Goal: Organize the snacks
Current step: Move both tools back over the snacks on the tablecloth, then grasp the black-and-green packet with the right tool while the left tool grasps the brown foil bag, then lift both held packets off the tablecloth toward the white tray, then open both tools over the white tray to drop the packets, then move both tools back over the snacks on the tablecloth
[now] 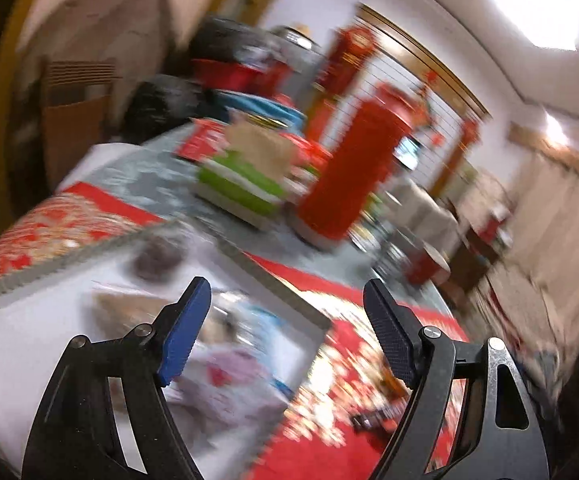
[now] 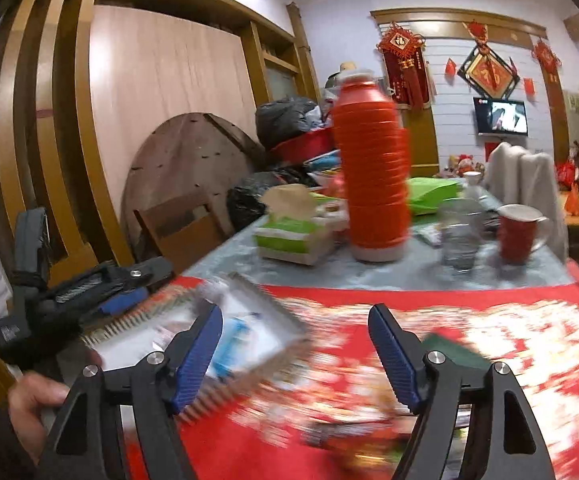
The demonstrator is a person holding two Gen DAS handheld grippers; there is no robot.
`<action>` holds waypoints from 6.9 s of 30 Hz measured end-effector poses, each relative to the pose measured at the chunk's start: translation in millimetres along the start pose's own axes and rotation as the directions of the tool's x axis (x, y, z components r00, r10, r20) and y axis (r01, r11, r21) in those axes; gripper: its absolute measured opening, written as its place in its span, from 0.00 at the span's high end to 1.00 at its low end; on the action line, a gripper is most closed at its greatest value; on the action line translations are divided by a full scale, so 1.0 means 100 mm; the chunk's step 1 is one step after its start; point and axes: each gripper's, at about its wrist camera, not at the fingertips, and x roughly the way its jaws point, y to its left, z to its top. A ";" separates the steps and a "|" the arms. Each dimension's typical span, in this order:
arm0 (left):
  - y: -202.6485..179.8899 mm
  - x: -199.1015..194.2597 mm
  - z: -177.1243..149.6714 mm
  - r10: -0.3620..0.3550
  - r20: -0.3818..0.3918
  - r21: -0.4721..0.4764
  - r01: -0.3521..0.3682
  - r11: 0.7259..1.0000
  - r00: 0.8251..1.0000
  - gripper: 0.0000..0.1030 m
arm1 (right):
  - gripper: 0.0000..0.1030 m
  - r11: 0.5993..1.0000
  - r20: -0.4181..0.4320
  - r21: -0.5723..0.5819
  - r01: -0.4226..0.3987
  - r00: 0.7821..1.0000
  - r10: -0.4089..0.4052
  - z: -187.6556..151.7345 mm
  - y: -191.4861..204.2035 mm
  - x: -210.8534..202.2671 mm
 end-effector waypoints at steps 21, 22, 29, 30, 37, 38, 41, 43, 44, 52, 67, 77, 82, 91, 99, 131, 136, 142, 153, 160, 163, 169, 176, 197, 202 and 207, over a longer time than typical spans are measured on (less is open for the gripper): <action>-1.18 0.57 -0.99 -0.144 -0.468 0.256 0.289 0.922 0.872 0.23 | 0.29 0.995 -0.396 -0.102 0.004 0.917 -0.044 -0.66 -0.69 0.19; -1.16 0.57 -1.00 -0.142 -0.473 0.253 0.288 0.924 0.870 0.23 | 0.31 0.994 -0.417 -0.105 0.001 0.908 -0.045 -0.67 -0.69 0.24; -1.15 0.64 -1.08 -0.125 -0.513 0.249 0.286 0.925 0.849 0.23 | 0.46 0.988 -0.488 -0.152 -0.018 0.871 -0.059 -0.76 -0.58 0.41; -1.16 0.66 -1.08 -0.124 -0.517 0.244 0.284 0.927 0.847 0.23 | 0.48 0.989 -0.490 -0.145 -0.017 0.870 -0.057 -0.76 -0.60 0.41; -1.19 0.78 -1.11 -0.146 -0.556 0.166 0.281 0.945 0.819 0.23 | 0.71 0.997 -0.457 -0.078 0.017 0.888 -0.051 -0.71 -0.73 0.34; -1.20 0.79 -1.11 -0.149 -0.551 0.153 0.275 0.949 0.821 0.23 | 0.72 0.998 -0.444 -0.065 0.024 0.894 -0.051 -0.69 -0.75 0.32; -1.24 0.81 -1.11 -0.168 -0.550 0.133 0.284 0.950 0.818 0.23 | 0.72 0.999 -0.406 -0.023 0.042 0.913 -0.048 -0.66 -0.83 0.24; -1.27 0.82 -1.12 -0.152 -0.539 0.146 0.270 0.952 0.828 0.23 | 0.72 0.999 -0.396 -0.001 0.050 0.917 -0.047 -0.65 -0.87 0.22; -1.29 0.82 -1.12 -0.142 -0.532 0.156 0.262 0.952 0.835 0.23 | 0.72 0.998 -0.393 0.005 0.059 0.918 -0.052 -0.65 -0.88 0.22; -1.28 0.88 -1.13 -0.064 -0.489 0.212 0.190 0.959 0.870 0.50 | 0.72 0.994 -0.369 0.051 0.093 0.927 -0.068 -0.62 -0.98 0.18; -1.07 0.67 -0.87 -0.161 -0.431 0.126 0.236 0.964 0.888 0.70 | 0.72 0.992 -0.255 0.093 0.080 0.966 -0.054 -0.56 -1.03 -0.04; -0.88 0.59 -0.68 -0.100 -0.358 0.121 0.152 0.981 0.928 0.70 | 0.72 0.995 -0.188 0.045 0.086 0.979 -0.076 -0.53 -0.93 -0.17; -0.81 0.58 -0.65 -0.078 -0.357 0.108 0.124 0.986 0.931 0.70 | 0.72 0.995 -0.183 0.032 0.095 0.979 -0.087 -0.53 -0.92 -0.17; -0.78 0.55 -0.63 -0.076 -0.352 0.102 0.119 0.988 0.933 0.70 | 0.72 0.993 -0.177 0.022 0.112 0.978 -0.107 -0.53 -0.89 -0.20; -0.74 0.53 -0.60 -0.074 -0.349 0.092 0.112 0.989 0.934 0.70 | 0.72 0.991 -0.166 0.004 0.132 0.978 -0.130 -0.52 -0.87 -0.21; 0.94 -0.21 0.19 0.284 -0.013 -0.236 -0.279 0.931 0.959 0.70 | 0.72 0.956 -0.257 -0.037 -0.291 0.927 0.272 -0.18 1.56 0.97; 0.99 -0.19 0.17 0.302 -0.046 -0.260 -0.304 0.917 0.952 0.69 | 0.72 0.951 -0.286 -0.095 -0.293 0.923 0.256 -0.35 1.82 1.08; 0.97 -0.33 0.18 0.306 -0.002 -0.291 -0.294 0.911 0.952 0.39 | 0.52 0.954 -0.187 -0.038 -0.296 0.940 0.284 -0.32 1.67 0.92; 0.46 -0.39 0.11 0.157 0.091 -0.150 -0.142 0.978 0.983 0.35 | 0.34 1.000 0.026 -0.001 0.016 1.000 -0.016 -0.25 1.14 0.12; -0.10 -0.23 -0.10 0.034 0.007 0.074 -0.034 0.997 0.999 0.33 | 0.32 0.977 0.005 0.132 0.169 0.985 -0.172 -0.44 0.62 -0.36; -0.21 -0.12 -0.20 0.011 -0.052 0.112 -0.005 0.994 0.999 0.33 | 0.32 0.964 0.035 0.175 0.201 0.977 -0.210 -0.50 0.49 -0.57; -0.34 0.02 -0.35 0.001 -0.116 0.165 0.019 0.986 0.993 0.33 | 0.31 0.954 0.066 0.160 0.255 0.961 -0.268 -0.58 0.42 -0.71; -0.52 0.03 -0.49 -0.028 -0.091 0.253 0.050 0.966 0.995 0.33 | 0.30 0.963 0.098 0.147 0.224 0.966 -0.239 -0.65 0.43 -0.76; -0.36 0.27 -0.59 0.042 -0.158 0.183 -0.012 0.983 0.987 0.33 | 0.29 0.983 0.118 0.156 0.094 0.986 -0.113 -0.67 0.49 -0.71; -0.35 0.29 -0.59 0.045 -0.168 0.179 -0.014 0.984 0.985 0.33 | 0.29 0.986 0.110 0.150 0.070 0.990 -0.087 -0.67 0.51 -0.69; -0.33 0.30 -0.59 0.044 -0.173 0.173 -0.013 0.985 0.984 0.33 | 0.29 0.988 0.120 0.135 0.076 0.988 -0.092 -0.67 0.54 -0.71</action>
